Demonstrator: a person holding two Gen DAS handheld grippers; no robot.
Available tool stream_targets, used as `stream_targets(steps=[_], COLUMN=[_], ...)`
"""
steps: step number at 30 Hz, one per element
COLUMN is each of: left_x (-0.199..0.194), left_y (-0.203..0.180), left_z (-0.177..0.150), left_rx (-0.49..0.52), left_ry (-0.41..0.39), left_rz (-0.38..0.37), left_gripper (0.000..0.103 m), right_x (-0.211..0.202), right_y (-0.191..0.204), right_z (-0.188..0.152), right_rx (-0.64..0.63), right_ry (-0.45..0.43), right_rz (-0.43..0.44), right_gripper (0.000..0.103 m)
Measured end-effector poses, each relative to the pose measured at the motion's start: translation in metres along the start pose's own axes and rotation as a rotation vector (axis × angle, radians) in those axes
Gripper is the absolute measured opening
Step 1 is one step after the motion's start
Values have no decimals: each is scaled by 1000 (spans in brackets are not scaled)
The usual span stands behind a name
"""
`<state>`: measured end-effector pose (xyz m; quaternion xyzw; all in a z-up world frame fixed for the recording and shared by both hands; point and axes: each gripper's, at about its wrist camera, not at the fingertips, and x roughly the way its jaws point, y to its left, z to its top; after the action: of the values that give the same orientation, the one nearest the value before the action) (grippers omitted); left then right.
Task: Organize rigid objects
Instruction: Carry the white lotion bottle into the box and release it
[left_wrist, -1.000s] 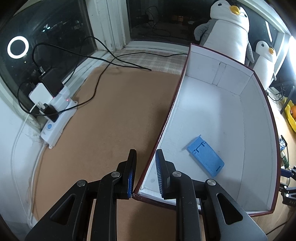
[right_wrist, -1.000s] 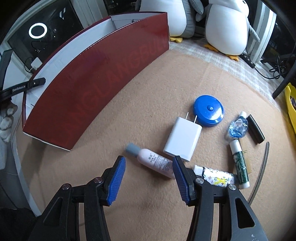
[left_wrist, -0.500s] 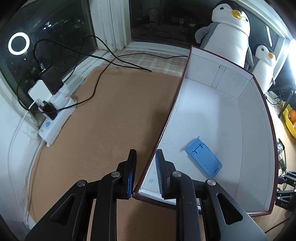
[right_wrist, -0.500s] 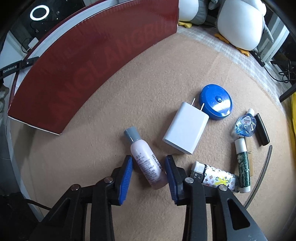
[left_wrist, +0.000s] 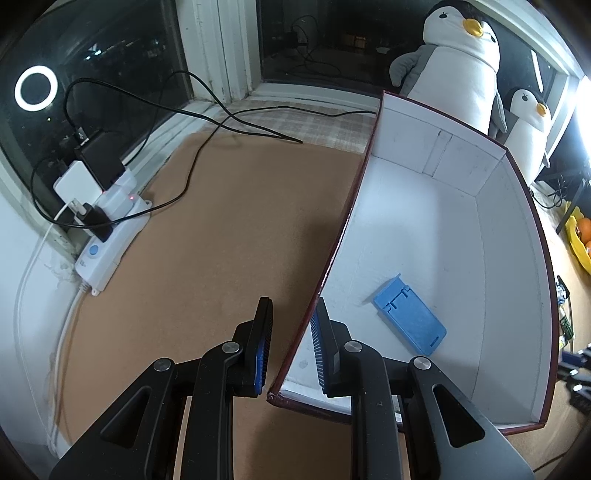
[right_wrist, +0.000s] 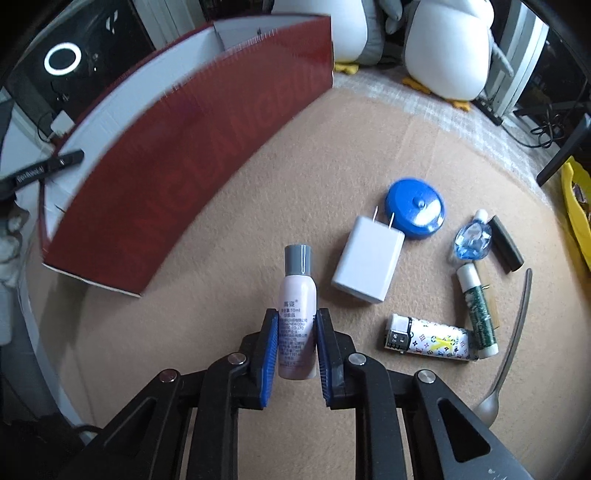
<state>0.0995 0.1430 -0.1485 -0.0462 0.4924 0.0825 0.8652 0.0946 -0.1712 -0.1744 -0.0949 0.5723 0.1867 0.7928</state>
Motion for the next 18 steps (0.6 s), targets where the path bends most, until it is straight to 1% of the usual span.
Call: stream_targets(steps=[4, 6, 10, 14, 18], left_x=[1, 1, 1, 0, -2], left_y=[2, 2, 2, 3, 3], left_z=[0, 0, 0, -1, -1], left_rx=[-6, -3, -2, -2, 0], left_ry=[0, 0, -4, -11, -14], left_rz=[-10, -12, -18, -22, -30], left_gripper=[20, 20, 19, 19, 16], right_x=[-35, -46, -65, -63, -54], right_y=[16, 24, 52, 77, 96], right_z=[17, 28, 54, 78, 91], right_rx=[1, -8, -41, -72, -101], right_ry=[-90, -127, -192, -210, -208], right_rz=[33, 50, 89, 111, 108], right_gripper=[18, 18, 18, 18, 18])
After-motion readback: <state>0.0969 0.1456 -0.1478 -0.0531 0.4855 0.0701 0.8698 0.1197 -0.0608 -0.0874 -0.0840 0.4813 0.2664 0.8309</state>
